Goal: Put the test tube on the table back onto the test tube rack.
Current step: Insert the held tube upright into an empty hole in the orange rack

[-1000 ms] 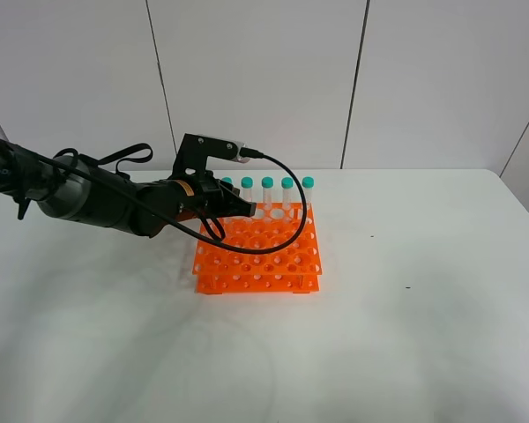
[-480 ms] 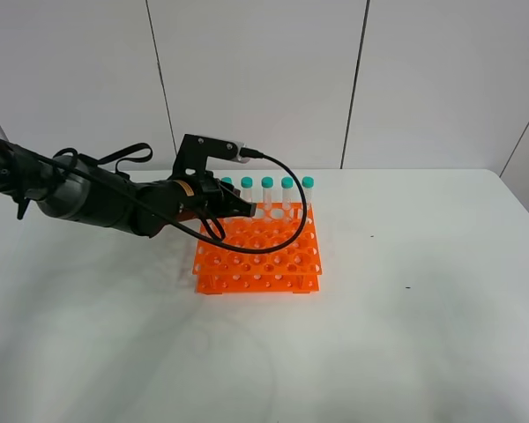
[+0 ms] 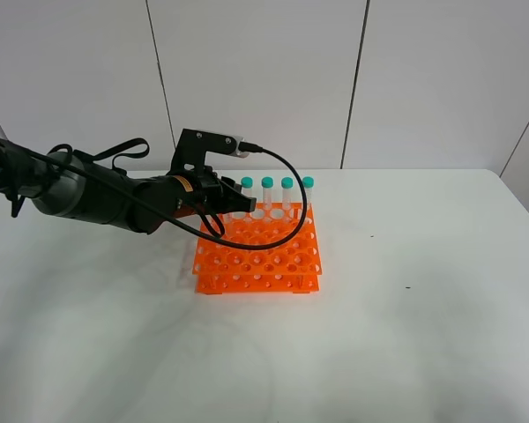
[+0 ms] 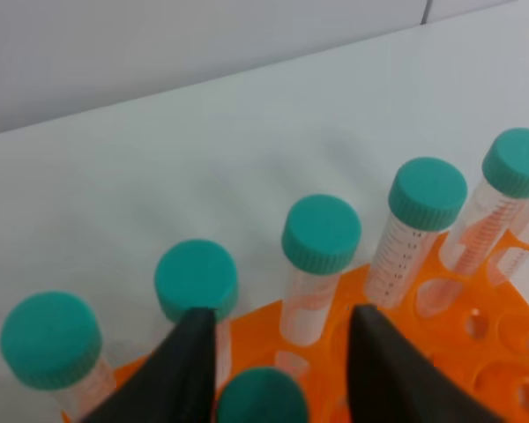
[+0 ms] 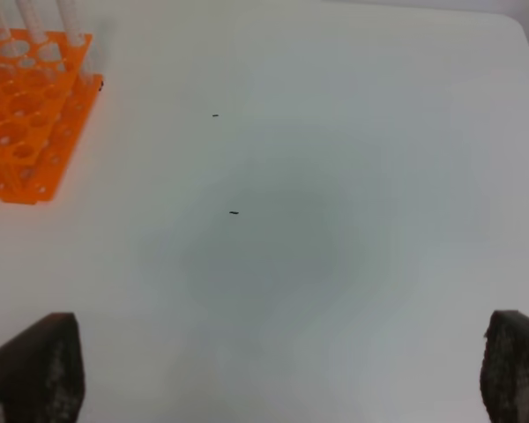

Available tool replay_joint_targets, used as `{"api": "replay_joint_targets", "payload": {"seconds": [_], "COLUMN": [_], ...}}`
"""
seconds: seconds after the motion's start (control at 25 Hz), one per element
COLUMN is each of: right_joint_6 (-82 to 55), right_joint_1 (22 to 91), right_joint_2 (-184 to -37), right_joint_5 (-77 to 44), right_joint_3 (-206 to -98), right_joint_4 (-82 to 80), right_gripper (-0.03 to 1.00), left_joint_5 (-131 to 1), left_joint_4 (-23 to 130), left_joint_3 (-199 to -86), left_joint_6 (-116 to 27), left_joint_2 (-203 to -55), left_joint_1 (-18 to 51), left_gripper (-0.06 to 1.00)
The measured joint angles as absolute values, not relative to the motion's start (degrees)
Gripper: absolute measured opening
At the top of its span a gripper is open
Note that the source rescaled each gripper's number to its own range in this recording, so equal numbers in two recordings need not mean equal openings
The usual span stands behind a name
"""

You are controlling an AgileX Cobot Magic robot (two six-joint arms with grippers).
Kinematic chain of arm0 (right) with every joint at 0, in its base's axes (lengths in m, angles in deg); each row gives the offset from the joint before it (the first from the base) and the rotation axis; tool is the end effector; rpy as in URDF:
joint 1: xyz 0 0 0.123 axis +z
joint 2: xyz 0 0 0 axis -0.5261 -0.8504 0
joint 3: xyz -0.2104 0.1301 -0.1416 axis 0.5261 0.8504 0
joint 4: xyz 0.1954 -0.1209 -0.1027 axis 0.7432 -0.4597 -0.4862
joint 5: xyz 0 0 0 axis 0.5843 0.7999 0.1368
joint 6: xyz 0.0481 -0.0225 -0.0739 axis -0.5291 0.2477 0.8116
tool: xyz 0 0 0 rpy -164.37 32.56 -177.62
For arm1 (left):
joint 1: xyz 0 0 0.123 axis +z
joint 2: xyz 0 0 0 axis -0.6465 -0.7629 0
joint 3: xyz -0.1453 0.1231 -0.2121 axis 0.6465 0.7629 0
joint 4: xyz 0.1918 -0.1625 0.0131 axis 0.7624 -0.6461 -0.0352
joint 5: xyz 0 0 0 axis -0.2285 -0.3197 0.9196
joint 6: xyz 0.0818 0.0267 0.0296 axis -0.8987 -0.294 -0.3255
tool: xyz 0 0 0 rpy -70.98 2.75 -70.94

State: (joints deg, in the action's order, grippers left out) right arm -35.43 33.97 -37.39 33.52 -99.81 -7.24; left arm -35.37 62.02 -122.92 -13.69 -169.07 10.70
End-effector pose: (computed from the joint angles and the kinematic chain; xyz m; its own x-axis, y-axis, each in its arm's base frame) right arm -0.0033 0.0022 0.2772 -0.4349 -0.0184 -0.9003 -0.0633 0.9979 0.0102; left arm 0.3620 -0.2016 0.1602 -0.3440 0.1691 -0.9236 0.4557 0.8901 -0.0068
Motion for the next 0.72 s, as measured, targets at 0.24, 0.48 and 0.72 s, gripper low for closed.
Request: {"api": "replay_joint_targets", "payload": {"seconds": [0.24,0.48,0.72], "right_joint_6": [-35.4,-35.4,-35.4], "right_joint_1": [34.0,34.0,34.0], "right_joint_2": [-37.4,-37.4,-37.4], "right_joint_5": [33.5,33.5,33.5], "right_joint_3": [-99.8,-99.8,-99.8], "right_joint_4": [-7.2,-7.2,-7.2], "right_gripper": [1.00,1.00,1.00], "left_joint_5": [-35.5,-35.5,-41.2], "left_joint_4": [62.0,62.0,62.0], "left_joint_3": [-122.9,-122.9,-122.9], "left_joint_6": [-13.7,-14.8,-18.0], "left_joint_2": [-168.5,-164.2,-158.1], "left_joint_1": [10.7,10.7,10.7], "left_gripper": [0.54,0.60,0.65]}}
